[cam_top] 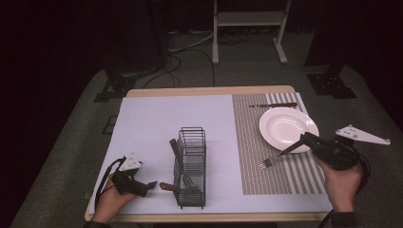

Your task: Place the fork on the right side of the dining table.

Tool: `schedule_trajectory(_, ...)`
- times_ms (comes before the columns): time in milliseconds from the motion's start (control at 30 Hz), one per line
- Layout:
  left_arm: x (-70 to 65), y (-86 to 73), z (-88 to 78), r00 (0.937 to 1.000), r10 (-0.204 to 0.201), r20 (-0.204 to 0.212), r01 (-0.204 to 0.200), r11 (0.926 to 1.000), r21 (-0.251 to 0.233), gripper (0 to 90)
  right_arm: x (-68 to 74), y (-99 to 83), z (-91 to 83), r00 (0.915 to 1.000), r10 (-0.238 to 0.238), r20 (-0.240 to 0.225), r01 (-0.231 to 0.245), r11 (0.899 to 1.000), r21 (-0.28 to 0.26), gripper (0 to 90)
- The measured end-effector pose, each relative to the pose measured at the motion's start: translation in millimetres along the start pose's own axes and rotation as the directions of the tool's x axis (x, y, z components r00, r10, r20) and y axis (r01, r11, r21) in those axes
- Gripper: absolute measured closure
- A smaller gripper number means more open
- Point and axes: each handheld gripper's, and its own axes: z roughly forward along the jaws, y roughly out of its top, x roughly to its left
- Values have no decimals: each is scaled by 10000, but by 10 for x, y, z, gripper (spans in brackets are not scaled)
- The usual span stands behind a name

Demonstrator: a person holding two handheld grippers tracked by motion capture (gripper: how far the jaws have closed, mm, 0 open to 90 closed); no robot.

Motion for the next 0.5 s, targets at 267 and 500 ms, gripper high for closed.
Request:
schedule_trajectory(267, 0, 0, 0, 10000, 1, -2, -1, 10000, 0, 0, -64, -61, -25, 9993, 182, 312, -187, 9997, 169, 716)
schedule_trajectory(500, 0, 0, 0, 10000, -1, 0, 1, 10000, 0, 0, -170, -154, -38, 9968, 448, 664, -471, 9984, 328, 686)
